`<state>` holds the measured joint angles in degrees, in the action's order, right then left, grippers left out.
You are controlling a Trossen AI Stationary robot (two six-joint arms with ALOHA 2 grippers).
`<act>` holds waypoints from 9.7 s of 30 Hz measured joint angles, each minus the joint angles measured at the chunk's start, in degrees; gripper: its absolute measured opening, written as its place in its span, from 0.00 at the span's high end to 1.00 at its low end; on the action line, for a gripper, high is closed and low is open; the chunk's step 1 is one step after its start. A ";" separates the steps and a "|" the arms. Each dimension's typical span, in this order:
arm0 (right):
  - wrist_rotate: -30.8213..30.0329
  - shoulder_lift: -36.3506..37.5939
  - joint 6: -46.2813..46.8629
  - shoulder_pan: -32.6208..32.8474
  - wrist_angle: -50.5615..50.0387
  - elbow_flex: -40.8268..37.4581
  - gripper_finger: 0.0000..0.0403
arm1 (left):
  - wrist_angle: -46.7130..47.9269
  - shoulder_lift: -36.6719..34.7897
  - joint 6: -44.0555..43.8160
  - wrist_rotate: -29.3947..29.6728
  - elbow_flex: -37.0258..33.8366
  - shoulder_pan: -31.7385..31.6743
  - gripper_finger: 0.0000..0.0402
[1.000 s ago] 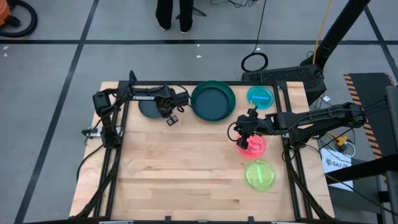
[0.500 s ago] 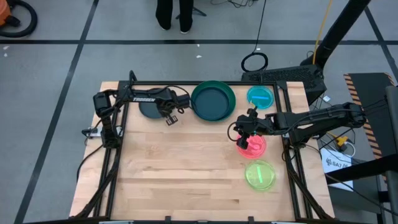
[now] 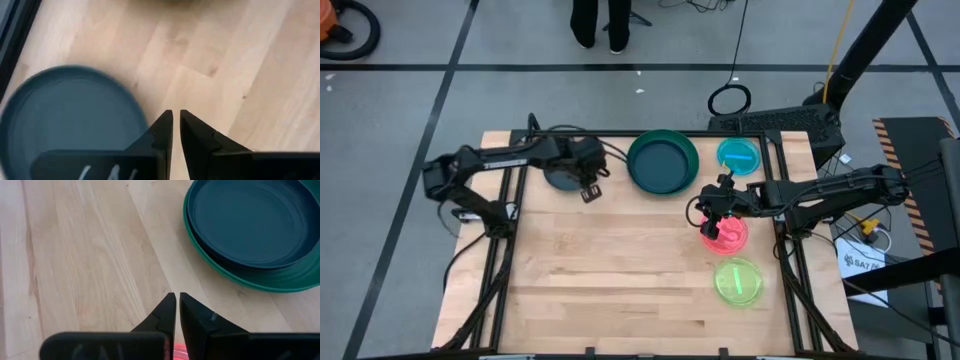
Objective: Stack plastic plates
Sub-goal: Stack the dark blue plate on top of the dark blue plate, then stack the pink plate on top of the blue plate
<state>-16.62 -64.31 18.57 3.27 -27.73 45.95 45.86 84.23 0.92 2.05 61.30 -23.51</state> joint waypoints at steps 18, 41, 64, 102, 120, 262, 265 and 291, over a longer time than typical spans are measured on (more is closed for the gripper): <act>-0.02 0.00 -1.29 -0.02 0.08 0.00 0.96 | 4.81 -1.78 -24.87 14.96 -8.04 0.37 0.89; -0.02 0.00 -1.33 -0.05 1.43 0.00 0.96 | 9.95 -1.52 -22.43 12.97 -7.98 2.00 0.70; -0.01 0.00 -1.47 -0.06 1.36 0.00 0.96 | -5.44 14.12 -18.22 11.93 -7.82 1.18 0.59; 0.02 0.00 -3.02 -0.07 1.35 0.00 0.96 | -2.36 6.57 0.97 22.84 0.88 10.89 0.97; 0.22 0.04 -4.74 -0.07 -0.03 0.00 0.96 | -25.14 14.06 17.37 11.34 10.41 14.73 0.97; 16.66 -25.41 -31.82 -21.14 -20.35 4.17 0.69 | -22.76 -3.77 18.39 13.91 -0.98 9.92 0.63; 16.68 -26.67 -32.13 -21.20 -18.37 4.17 0.69 | -22.29 -3.77 17.99 13.91 -0.98 9.92 0.63; 18.47 -25.17 -29.30 -21.17 -18.26 4.13 0.99 | -21.92 -3.77 13.78 13.91 -0.98 10.03 0.63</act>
<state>1.85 -89.48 -10.73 -17.90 -45.99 50.09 23.94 80.47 14.70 15.97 60.31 -13.47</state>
